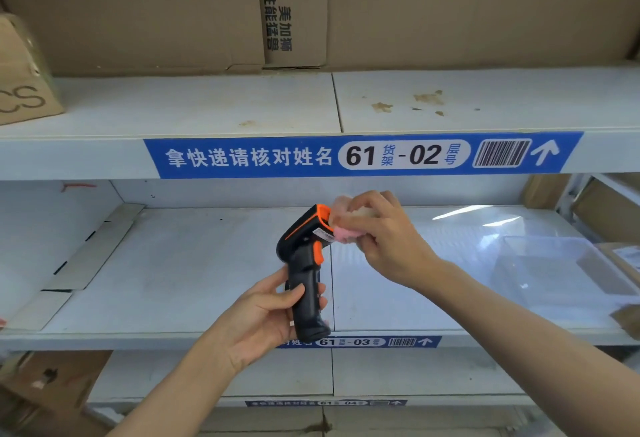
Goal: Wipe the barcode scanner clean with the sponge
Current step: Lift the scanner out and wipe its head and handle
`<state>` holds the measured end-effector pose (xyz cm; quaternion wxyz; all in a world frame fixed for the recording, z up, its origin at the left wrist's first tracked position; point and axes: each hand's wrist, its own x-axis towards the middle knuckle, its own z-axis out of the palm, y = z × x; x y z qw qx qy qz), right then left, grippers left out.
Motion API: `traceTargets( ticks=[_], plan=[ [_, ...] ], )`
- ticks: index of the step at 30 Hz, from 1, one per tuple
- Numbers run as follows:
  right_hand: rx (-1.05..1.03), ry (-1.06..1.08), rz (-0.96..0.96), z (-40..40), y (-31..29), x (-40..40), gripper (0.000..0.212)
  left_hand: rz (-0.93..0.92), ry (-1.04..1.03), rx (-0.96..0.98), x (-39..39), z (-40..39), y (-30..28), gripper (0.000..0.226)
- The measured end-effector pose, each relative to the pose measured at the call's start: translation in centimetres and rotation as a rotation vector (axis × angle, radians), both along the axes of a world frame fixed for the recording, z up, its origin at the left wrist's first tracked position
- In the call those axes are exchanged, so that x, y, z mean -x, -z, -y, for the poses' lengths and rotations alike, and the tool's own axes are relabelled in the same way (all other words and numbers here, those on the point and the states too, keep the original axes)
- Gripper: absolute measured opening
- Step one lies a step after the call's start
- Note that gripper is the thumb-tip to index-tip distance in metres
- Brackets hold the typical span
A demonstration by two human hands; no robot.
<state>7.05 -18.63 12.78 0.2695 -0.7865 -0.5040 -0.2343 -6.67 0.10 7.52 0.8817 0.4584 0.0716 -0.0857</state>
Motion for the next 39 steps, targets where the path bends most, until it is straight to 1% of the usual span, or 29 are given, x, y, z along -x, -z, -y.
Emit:
traceTargets(
  ticks=[2, 3, 4, 7, 9, 11, 14, 16, 18, 20, 23, 26, 28, 31, 33, 34, 35, 36, 37, 38, 39],
  plan=[
    [0.1, 0.026, 0.005, 0.5, 0.1, -0.2, 0.049, -0.014, -0.015, -0.031, 0.1, -0.1, 0.0, 0.046],
    [0.101, 0.035, 0.005, 0.7, 0.2, -0.3, 0.05, -0.019, -0.023, -0.039, 0.1, -0.1, 0.1, 0.044],
    [0.067, 0.04, -0.003, 0.7, 0.1, -0.3, 0.05, -0.026, -0.03, -0.042, 0.0, 0.0, 0.1, 0.043],
    [-0.117, 0.011, -0.056, 0.0, -0.1, 0.1, 0.049, -0.042, -0.031, -0.035, -0.2, 0.3, 0.1, 0.042],
    [-0.15, -0.033, -0.073, -0.6, -0.1, 0.5, 0.045, -0.044, -0.016, -0.02, -0.3, 0.4, 0.2, 0.044],
    [-0.11, -0.048, -0.099, -0.7, 0.1, 0.6, 0.045, -0.04, 0.0, -0.008, -0.1, 0.1, 0.5, 0.05],
    [0.036, -0.052, -0.088, 0.1, 0.5, 0.1, 0.047, -0.026, 0.033, -0.006, 0.1, -0.4, 0.9, 0.056],
    [0.142, -0.045, -0.056, 0.7, 0.8, -0.1, 0.043, -0.028, 0.044, -0.018, 0.2, -0.5, 1.0, 0.056],
    [0.195, -0.015, -0.044, 1.0, 0.8, -0.1, 0.041, -0.051, 0.032, -0.025, 0.2, -0.4, 1.0, 0.054],
    [0.132, -0.005, -0.055, 1.0, 0.6, -0.1, 0.043, -0.057, 0.014, -0.028, 0.1, -0.3, 1.0, 0.053],
    [-0.082, -0.023, -0.216, 0.3, -0.2, 0.2, 0.038, -0.059, 0.012, -0.018, -0.3, -0.2, 0.7, 0.053],
    [-0.122, -0.113, -0.301, -0.3, -0.6, 0.7, 0.036, -0.057, 0.02, 0.002, -0.4, -0.1, 0.5, 0.054],
    [-0.094, -0.117, -0.27, -0.2, -0.6, 0.6, 0.039, -0.048, 0.028, 0.016, -0.3, -0.1, 0.5, 0.056],
    [0.034, -0.123, -0.177, 0.2, -0.6, -0.2, 0.038, -0.037, 0.016, 0.047, -0.3, -0.3, 0.4, 0.055],
    [0.097, -0.065, -0.127, 0.3, 0.0, -1.1, 0.041, -0.061, -0.015, 0.053, -0.6, 0.0, 0.2, 0.047],
    [0.113, 0.004, -0.106, 0.2, 0.5, -1.2, 0.041, -0.073, -0.04, 0.058, -0.7, 0.2, 0.0, 0.044],
    [0.091, 0.093, -0.102, 0.1, 1.0, -1.2, 0.041, -0.08, -0.064, 0.063, -0.8, 0.3, -0.2, 0.041],
    [0.018, 0.172, -0.107, 0.1, 1.5, -0.9, 0.043, -0.082, -0.082, 0.069, -1.0, 0.5, -0.5, 0.039],
    [-0.081, 0.205, -0.088, -0.1, 1.9, -0.5, 0.046, -0.083, -0.096, 0.073, -1.1, 0.6, -0.7, 0.038],
    [-0.169, 0.196, -0.025, -0.3, 2.3, 0.0, 0.052, -0.084, -0.106, 0.083, -1.3, 0.7, -1.0, 0.036],
    [-0.211, 0.166, 0.071, -0.6, 2.7, 0.4, 0.058, -0.086, -0.112, 0.101, -1.3, 0.9, -1.2, 0.035]
  ],
)
